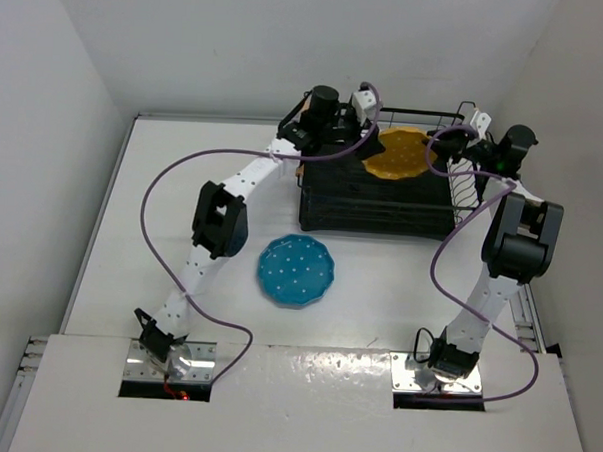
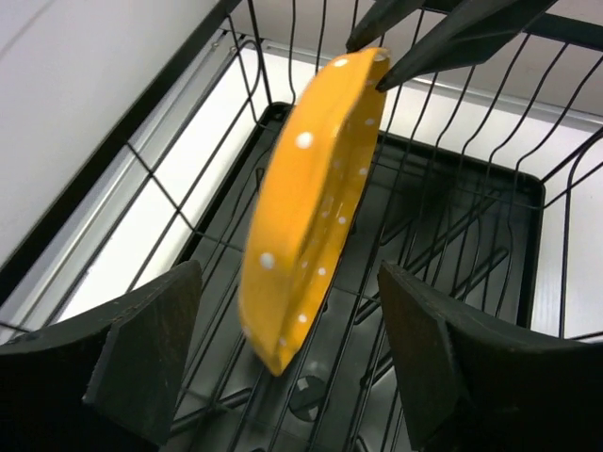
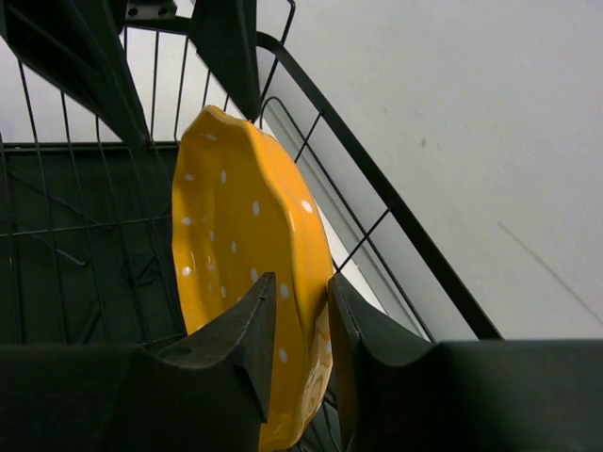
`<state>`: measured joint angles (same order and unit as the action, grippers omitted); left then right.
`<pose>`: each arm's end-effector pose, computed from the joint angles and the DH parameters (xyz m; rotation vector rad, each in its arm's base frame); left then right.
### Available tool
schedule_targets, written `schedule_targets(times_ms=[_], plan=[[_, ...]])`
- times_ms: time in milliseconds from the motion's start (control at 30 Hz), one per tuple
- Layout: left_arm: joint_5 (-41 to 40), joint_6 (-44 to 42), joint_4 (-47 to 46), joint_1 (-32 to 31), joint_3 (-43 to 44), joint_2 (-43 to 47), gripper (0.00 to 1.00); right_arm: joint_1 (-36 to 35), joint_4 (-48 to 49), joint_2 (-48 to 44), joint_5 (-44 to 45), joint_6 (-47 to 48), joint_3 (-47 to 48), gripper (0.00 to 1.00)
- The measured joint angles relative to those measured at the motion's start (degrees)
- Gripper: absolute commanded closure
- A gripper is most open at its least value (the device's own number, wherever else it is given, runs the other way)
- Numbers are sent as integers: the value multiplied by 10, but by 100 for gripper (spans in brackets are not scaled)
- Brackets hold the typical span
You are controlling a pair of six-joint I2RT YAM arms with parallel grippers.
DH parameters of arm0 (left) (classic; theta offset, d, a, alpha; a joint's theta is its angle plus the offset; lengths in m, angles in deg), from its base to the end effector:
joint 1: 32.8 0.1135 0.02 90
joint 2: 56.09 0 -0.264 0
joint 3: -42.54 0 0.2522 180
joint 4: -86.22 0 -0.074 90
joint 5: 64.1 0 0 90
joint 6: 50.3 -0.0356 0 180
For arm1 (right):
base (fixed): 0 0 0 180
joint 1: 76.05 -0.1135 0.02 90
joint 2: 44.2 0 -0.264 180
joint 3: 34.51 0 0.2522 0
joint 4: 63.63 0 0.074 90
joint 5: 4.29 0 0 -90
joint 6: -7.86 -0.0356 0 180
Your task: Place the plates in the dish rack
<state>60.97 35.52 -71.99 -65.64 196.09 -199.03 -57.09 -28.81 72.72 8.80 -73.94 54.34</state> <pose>0.4760 -0.3316 0.2990 0.9918 1.5235 -0.8965 0.4308 -0.1113 0.2399 -0.9347 1.2675 0.5962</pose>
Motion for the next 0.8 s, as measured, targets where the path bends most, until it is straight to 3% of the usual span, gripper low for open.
schedule_targets(times_ms=[133, 167, 200, 267, 300, 433, 467, 533, 600, 633, 667, 800], plan=[[-10, -3, -11, -10, -2, -8, 44, 0, 3, -2, 4, 2, -4, 72], [-13, -2, -17, -12, -2, -9, 63, 0, 3, -3, 4, 3, -6, 72], [-14, -2, -23, -12, -2, -10, 75, 0, 3, -3, 4, 3, -6, 72], [-18, -11, -37, -13, -1, -14, 92, 0, 5, -4, 3, 1, -7, 72], [-25, -22, -49, -13, 0, -17, 96, 0, 9, -4, 7, 1, -7, 72], [-62, -35, -77, -9, 0, -29, 100, 0, 18, -4, 15, -9, -6, 60], [-65, -35, -82, -8, 0, -30, 100, 0, 22, -5, 17, -14, -7, 50], [-65, -35, -87, -8, 1, -32, 100, 0, 29, -7, 30, -31, -9, 41], [-61, -33, -92, -8, 2, -33, 100, 0, 46, -16, 46, -54, -22, 21], [-57, -31, -96, -8, 2, -33, 100, 0, 53, -22, 54, -65, -31, 7], [-56, -29, -99, -8, 2, -35, 100, 0, 60, -28, 64, -80, -40, 0], [-46, -22, -114, -10, 2, -39, 100, -1, 102, -70, 136, -146, -98, 0]])
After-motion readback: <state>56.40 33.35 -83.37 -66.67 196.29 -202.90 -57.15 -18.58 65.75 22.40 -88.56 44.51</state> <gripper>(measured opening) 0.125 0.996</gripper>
